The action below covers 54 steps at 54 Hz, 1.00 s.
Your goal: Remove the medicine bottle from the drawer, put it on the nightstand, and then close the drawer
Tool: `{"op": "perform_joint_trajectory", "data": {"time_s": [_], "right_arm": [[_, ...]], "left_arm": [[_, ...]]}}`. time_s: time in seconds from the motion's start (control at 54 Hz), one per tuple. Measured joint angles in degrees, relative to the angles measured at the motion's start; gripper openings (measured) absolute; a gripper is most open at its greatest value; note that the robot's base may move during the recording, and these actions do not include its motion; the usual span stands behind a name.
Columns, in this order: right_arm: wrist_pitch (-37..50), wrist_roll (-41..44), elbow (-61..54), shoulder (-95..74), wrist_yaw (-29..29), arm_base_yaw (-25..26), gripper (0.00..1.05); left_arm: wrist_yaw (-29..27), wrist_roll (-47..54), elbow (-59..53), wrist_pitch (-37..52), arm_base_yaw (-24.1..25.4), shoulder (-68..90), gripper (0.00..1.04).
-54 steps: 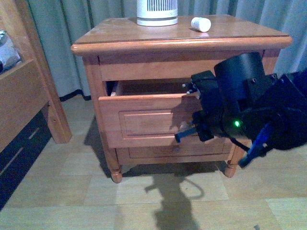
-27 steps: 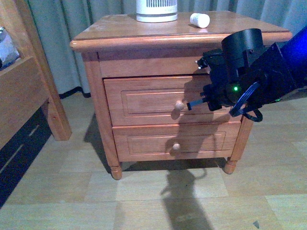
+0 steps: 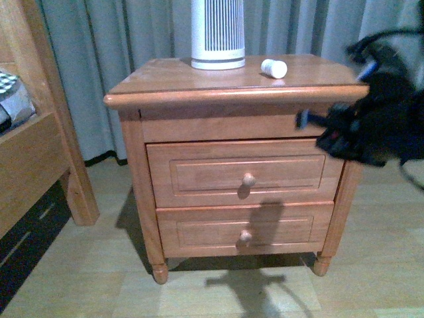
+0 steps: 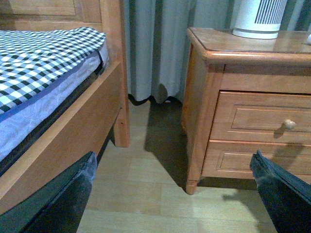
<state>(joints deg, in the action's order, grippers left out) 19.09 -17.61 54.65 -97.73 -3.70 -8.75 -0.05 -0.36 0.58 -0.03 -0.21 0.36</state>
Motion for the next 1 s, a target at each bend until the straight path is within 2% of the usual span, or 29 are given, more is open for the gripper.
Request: {"op": "perform_joint_trajectory", "data": {"time_s": [0.074,0.204,0.259,0.315,0.333,0.352,0.407,0.444,0.5,0.556,0.593,0.87,1.0], "right_arm": [[-3.9,-1.2,0.2,12.1,-3.3,3.5,0.03],[-7.6,-0.7,-0.2,28.5,-7.6,5.6,0.04],[-11.1,-0.5,-2.6,39.0,-10.6,5.6,0.20],[-13.9,1.1,-5.1,46.3,-9.7,5.1,0.30],[-15.5,2.5,-5.8,48.7,-7.6,4.4,0.31],[-16.8,3.4,-6.0,49.9,-5.7,3.9,0.30],[-25.0,9.4,-9.9,59.1,6.3,0.8,0.17],[-28.8,11.9,-13.6,64.9,10.6,-0.3,0.10],[-29.7,14.6,-20.0,73.1,7.0,2.4,0.02],[-27.7,15.5,-25.6,78.8,5.0,6.8,0.03],[-26.1,15.9,-29.3,81.5,4.7,7.9,0.03],[-19.5,17.1,-53.2,96.1,3.7,8.6,0.03],[-19.3,17.3,-53.9,97.2,3.7,8.7,0.03]], "left_arm": [[0.0,0.0,0.0,0.0,0.0,0.0,0.98],[0.0,0.0,0.0,0.0,0.0,0.0,0.98],[0.0,0.0,0.0,0.0,0.0,0.0,0.98],[0.0,0.0,0.0,0.0,0.0,0.0,0.98],[0.0,0.0,0.0,0.0,0.0,0.0,0.98],[0.0,0.0,0.0,0.0,0.0,0.0,0.98],[0.0,0.0,0.0,0.0,0.0,0.0,0.98],[0.0,0.0,0.0,0.0,0.0,0.0,0.98],[0.0,0.0,0.0,0.0,0.0,0.0,0.98],[0.0,0.0,0.0,0.0,0.0,0.0,0.98],[0.0,0.0,0.0,0.0,0.0,0.0,0.98],[0.0,0.0,0.0,0.0,0.0,0.0,0.98],[0.0,0.0,0.0,0.0,0.0,0.0,0.98]]}}
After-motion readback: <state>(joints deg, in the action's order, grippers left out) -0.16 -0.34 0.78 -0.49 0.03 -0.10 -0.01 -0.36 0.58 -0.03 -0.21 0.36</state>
